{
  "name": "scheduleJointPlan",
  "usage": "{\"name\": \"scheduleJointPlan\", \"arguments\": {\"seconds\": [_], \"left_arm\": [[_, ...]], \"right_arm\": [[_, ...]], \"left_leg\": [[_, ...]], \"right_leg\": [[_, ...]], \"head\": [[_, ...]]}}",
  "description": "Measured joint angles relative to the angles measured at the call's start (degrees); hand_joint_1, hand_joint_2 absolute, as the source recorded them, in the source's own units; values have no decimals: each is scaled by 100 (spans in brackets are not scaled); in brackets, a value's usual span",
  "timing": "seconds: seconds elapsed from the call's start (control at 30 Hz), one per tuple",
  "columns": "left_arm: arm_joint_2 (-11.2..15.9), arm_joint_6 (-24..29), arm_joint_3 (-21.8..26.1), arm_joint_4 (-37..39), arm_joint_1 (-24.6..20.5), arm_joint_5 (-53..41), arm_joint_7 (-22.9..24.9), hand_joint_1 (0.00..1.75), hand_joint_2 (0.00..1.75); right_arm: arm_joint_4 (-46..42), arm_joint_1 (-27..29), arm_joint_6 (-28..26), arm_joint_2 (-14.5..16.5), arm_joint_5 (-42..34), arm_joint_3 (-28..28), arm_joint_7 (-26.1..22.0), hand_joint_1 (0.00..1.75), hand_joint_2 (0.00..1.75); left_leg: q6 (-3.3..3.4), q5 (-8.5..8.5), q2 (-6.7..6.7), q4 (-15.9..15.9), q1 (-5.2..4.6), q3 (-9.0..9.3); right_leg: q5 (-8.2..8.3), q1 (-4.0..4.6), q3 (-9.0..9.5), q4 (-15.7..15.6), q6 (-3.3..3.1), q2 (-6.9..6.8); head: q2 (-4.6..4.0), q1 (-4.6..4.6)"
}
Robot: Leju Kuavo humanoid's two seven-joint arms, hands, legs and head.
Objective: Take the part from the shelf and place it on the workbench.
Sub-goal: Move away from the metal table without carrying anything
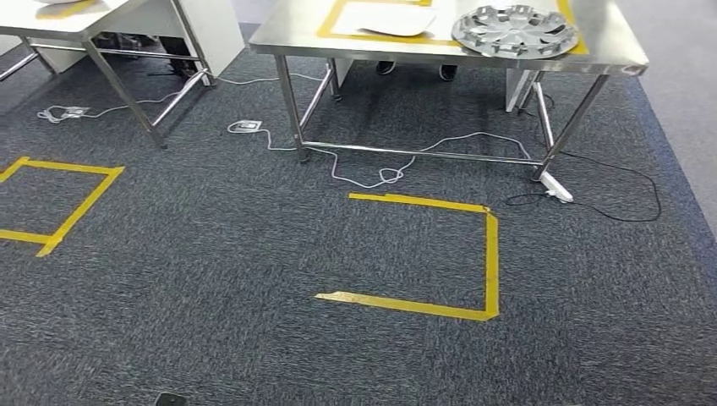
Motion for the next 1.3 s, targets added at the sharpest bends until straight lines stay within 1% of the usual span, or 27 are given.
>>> {"name": "scheduleJointPlan", "arguments": {"seconds": [0.03, 0.1, 0.17, 0.2, 0.23, 0.27, 0.3, 0.37, 0.4, 0.47, 0.53, 0.6, 0.67, 0.7, 0.73, 0.77, 0.8, 0.83, 0.87, 0.93, 0.97, 1.03, 1.1, 1.17, 1.23, 1.27, 1.3], "left_arm": [[-1, 0, 1, 2, 5, 17, 2, 0, 0], [-6, 0, -5, 4, 8, 56, 8, 0, 0], [-9, 0, -27, 4, 4, 95, 22, 0, 0], [-9, 0, -39, 4, 3, 116, 33, 0, 0], [-9, -1, -49, 4, 3, 136, 49, 0, 0], [-9, -1, -55, 4, 4, 152, 63, 0, 0], [-9, -1, -61, 4, 3, 167, 78, 0, 0], [-9, -1, -79, 4, 0, 183, 93, 0, 0], [-9, -1, -92, 4, -3, 190, 96, 0, 0], [-6, 1, -113, 4, -4, 202, 98, 0, 0], [-1, 3, -117, 4, 5, 212, 99, 0, 0], [2, 7, -118, 4, 13, 216, 99, 0, 0], [3, 11, -129, 4, 13, 217, 99, 0, 0], [3, 13, -135, 4, 12, 217, 99, 0, 0], [4, 12, -139, 4, 12, 217, 99, 0, 0], [4, 13, -139, 4, 12, 218, 100, 0, 0], [4, 12, -138, 4, 12, 217, 101, 0, 0], [4, 10, -137, 4, 12, 216, 101, 0, 0], [3, 9, -136, 4, 11, 212, 100, 0, 0], [2, 2, -137, 4, 7, 194, 97, 0, 0], [1, -1, -136, 4, 7, 182, 96, 0, 0], [1, -3, -121, 4, 11, 160, 90, 0, 0], [-2, -2, -98, 4, 9, 128, 74, 0, 0], [-5, -3, -84, 6, -2, 72, 39, 0, 0], [-5, -3, -54, 9, -14, 14, -2, 0, 0], [-5, -2, -32, 13, -17, -11, -16, 0, 0], [-5, -2, -7, 18, -23, -40, -27, 0, 0]], "right_arm": [[1, -11, 0, -1, -1, -1, -2, 0, 0], [2, -29, 0, -6, -1, -6, -10, 0, 0], [7, -35, 1, -11, -1, -36, -16, 0, 0], [11, -35, 2, -11, 1, -58, -16, 0, 0], [17, -33, 3, -12, 3, -79, -16, 0, 0], [22, -34, 4, -12, 5, -92, -17, 0, 0], [27, -35, 6, -13, 7, -102, -20, 0, 0], [31, -39, 10, -15, 11, -118, -26, 0, 0], [32, -43, 11, -16, 14, -131, -30, 0, 0], [34, -60, 11, -20, 23, -156, -33, 0, 0], [37, -80, 13, -17, 34, -166, -37, 0, 0], [41, -92, 13, -13, 41, -169, -49, 0, 0], [46, -94, 13, -11, 49, -184, -67, 0, 0], [49, -95, 13, -11, 62, -197, -79, 0, 0], [53, -99, 13, -11, 80, -214, -93, 0, 0], [58, -105, 13, -11, 102, -232, -105, 0, 0], [64, -114, 13, -11, 123, -250, -115, 0, 0], [71, -123, 13, -11, 138, -264, -120, 0, 0], [76, -130, 13, -11, 151, -275, -123, 0, 0], [84, -139, 11, -13, 176, -300, -131, 0, 0], [85, -143, 8, -13, 195, -314, -134, 0, 0], [95, -160, -4, -13, 238, -334, -142, 0, 0], [115, -186, -31, -16, 285, -342, -169, 0, 0], [143, -202, -74, -21, 346, -368, -204, 0, 0], [177, -207, -105, -23, 413, -410, -221, 0, 0], [196, -210, -115, -25, 441, -426, -227, 0, 0], [213, -215, -125, -25, 470, -438, -232, 0, 0]], "left_leg": [[29, 15, -49, -17, 6, -14], [96, 49, -138, -57, 20, -22], [147, 71, -226, -70, 10, -33], [162, 79, -278, -70, -3, -42], [171, 85, -334, -69, -18, -46], [175, 88, -395, -68, -31, -45], [177, 89, -457, -68, -40, -35], [174, 90, -580, -65, -53, -14], [164, 88, -637, -53, -63, -16], [118, 100, -729, -35, -62, -55], [56, 117, -792, -18, -45, -106], [-8, -32, -658, 186, -37, -205], [-84, -410, -444, 816, -9, -488], [-120, -585, -399, 1196, 18, -663], [-152, -684, -376, 1487, 46, -796], [-177, -671, -363, 1590, 73, -839], [-196, -549, -346, 1469, 98, -772], [-210, -348, -299, 1139, 120, -599], [-219, -163, -189, 732, 133, -388], [-177, 22, 10, 113, 112, -81], [-138, 14, 58, 10, 91, -41], [-41, 14, -19, -13, 61, -61], [46, 43, -119, -38, 55, -65], [113, 62, -220, -53, 52, -68], [142, 64, -343, -52, 28, -72], [145, 63, -415, -51, 15, -66], [146, 62, -490, -50, 4, -56]], "right_leg": [[-14, -10, -13, 1, 27, -8], [-182, -28, -130, 211, 69, 191], [-535, -30, -492, 931, 75, 482], [-675, -26, -713, 1349, 69, 550], [-727, -18, -887, 1653, 59, 587], [-657, -9, -957, 1729, 43, 605], [-478, 1, -906, 1555, 22, 623], [-40, 15, -582, 791, -38, 777], [89, 11, -424, 426, -64, 876], [139, 14, -268, 95, -102, 1003], [163, 14, -236, 49, -148, 930], [202, -3, -216, 0, -204, 819], [212, -8, -208, -26, -232, 680], [208, -7, -212, -24, -237, 609], [203, -5, -214, -23, -236, 536], [196, -6, -214, -22, -231, 471], [189, -7, -207, -21, -220, 411], [178, -10, -192, -21, -205, 356], [165, -7, -174, -20, -184, 310], [126, 20, -169, -5, -118, 227], [112, 32, -162, -2, -85, 188], [94, 20, -136, -6, -14, 112], [-40, -12, -198, 150, 49, 233], [-383, -19, -503, 785, 60, 478], [-676, -11, -916, 1594, 37, 586], [-676, -6, -1037, 1783, 21, 602], [-556, -3, -1048, 1731, 2, 615]], "head": [[0, 2], [0, 21], [0, 49], [0, 52], [0, 51], [0, 51], [0, 50], [0, 51], [0, 48], [0, 47], [0, 49], [0, 14], [0, -23], [0, -29], [0, -27], [0, -28], [0, -28], [0, -29], [0, -29], [0, -26], [0, -22], [0, -15], [0, -2], [0, 22], [0, 32], [0, 34], [0, 35]]}}
